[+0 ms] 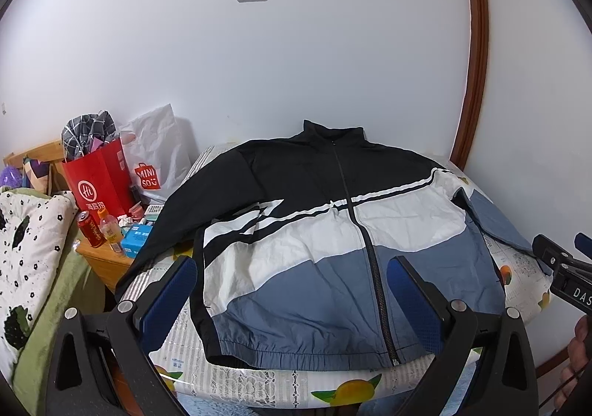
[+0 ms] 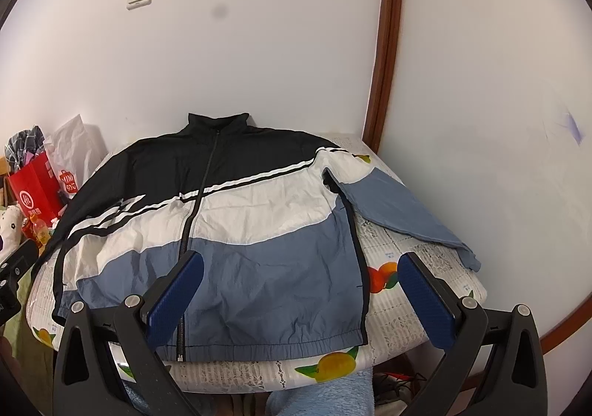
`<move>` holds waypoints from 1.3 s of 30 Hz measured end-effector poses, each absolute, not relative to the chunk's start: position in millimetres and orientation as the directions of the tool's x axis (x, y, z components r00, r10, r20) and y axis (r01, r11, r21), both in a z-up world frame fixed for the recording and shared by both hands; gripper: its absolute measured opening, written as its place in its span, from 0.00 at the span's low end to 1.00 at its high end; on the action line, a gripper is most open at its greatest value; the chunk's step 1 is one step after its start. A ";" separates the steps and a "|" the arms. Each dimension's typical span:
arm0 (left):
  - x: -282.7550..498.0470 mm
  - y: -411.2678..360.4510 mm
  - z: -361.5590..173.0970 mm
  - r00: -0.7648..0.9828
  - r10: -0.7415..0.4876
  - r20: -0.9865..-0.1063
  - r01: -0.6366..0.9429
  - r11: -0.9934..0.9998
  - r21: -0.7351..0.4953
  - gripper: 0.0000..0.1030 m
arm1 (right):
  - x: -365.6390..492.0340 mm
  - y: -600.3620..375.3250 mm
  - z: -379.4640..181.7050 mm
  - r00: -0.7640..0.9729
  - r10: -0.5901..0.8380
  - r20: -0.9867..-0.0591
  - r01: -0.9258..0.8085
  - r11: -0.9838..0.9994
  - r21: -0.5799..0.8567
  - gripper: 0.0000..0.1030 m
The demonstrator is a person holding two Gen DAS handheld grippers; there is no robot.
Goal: Fold large clothes
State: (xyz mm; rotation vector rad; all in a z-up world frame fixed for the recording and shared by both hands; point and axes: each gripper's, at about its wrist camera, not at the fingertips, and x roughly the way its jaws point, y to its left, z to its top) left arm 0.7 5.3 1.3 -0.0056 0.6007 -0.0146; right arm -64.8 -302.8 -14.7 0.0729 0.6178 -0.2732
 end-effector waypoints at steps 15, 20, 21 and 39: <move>0.0 5.8 0.6 0.828 -0.017 -0.561 0.013 1.000 -0.012 1.00 | -67.2 -303.9 -15.7 0.783 -0.229 -0.579 0.276 0.961 -0.007 1.00; 0.1 4.6 1.4 0.827 -0.019 -0.561 0.015 1.000 -0.012 1.00 | -68.2 -303.6 -15.6 0.784 -0.231 -0.576 0.278 0.961 -0.007 1.00; 0.4 4.7 1.7 0.828 -0.022 -0.561 0.016 1.000 -0.015 1.00 | -68.0 -303.6 -15.4 0.784 -0.232 -0.576 0.279 0.960 -0.007 1.00; -5.4 5.0 4.4 0.839 -0.006 -0.544 0.002 1.000 -0.009 1.00 | -69.9 -303.7 -16.6 0.787 -0.231 -0.572 0.278 0.961 -0.006 1.00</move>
